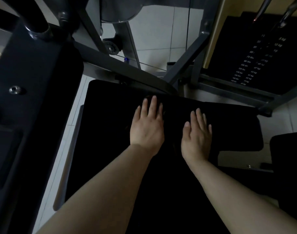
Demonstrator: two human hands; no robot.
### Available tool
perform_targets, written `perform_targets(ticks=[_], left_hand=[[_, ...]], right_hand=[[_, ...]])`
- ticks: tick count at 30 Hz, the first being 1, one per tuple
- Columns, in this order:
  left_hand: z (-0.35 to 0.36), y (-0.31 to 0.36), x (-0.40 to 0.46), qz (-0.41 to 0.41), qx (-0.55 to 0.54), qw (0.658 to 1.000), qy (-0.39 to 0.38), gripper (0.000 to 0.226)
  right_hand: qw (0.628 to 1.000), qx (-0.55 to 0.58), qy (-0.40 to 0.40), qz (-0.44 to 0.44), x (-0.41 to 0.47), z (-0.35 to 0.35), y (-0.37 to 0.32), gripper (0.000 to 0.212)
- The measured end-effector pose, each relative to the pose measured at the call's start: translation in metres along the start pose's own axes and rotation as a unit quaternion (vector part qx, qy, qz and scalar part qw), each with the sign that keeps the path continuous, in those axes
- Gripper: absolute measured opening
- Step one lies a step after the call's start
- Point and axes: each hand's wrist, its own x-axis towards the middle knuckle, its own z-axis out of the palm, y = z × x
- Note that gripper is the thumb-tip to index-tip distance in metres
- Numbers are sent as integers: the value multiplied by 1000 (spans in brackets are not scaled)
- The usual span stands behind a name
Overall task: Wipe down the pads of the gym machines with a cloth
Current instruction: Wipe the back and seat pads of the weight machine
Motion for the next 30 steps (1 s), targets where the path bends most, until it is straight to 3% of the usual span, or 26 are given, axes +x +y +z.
perform_targets(ticks=[3,7,11,15,20,24,30], left_hand=[[-7,-9,58,-37,-27,999,18,58],[-12,-7,81,-61,-67,995,36,54],[-5,25,29,-67,-44,997,6,86],[3,32,-15,25,-17,999,-23,62],[21,4,-115,140,-11,988,-58,68],[17,31,-78,-9,-61,995,-80,80],[-6,5,67,-58,-16,998,-28,57]], right_hand=[[990,136,-25,-21,4,-9,16,77],[984,166,-1,-67,6,-9,30,67],[982,171,18,-73,6,-4,33,76],[979,192,31,-64,5,-4,35,81],[989,126,56,47,5,-4,18,75],[992,93,60,53,5,-1,15,72],[993,74,77,41,6,1,17,68]])
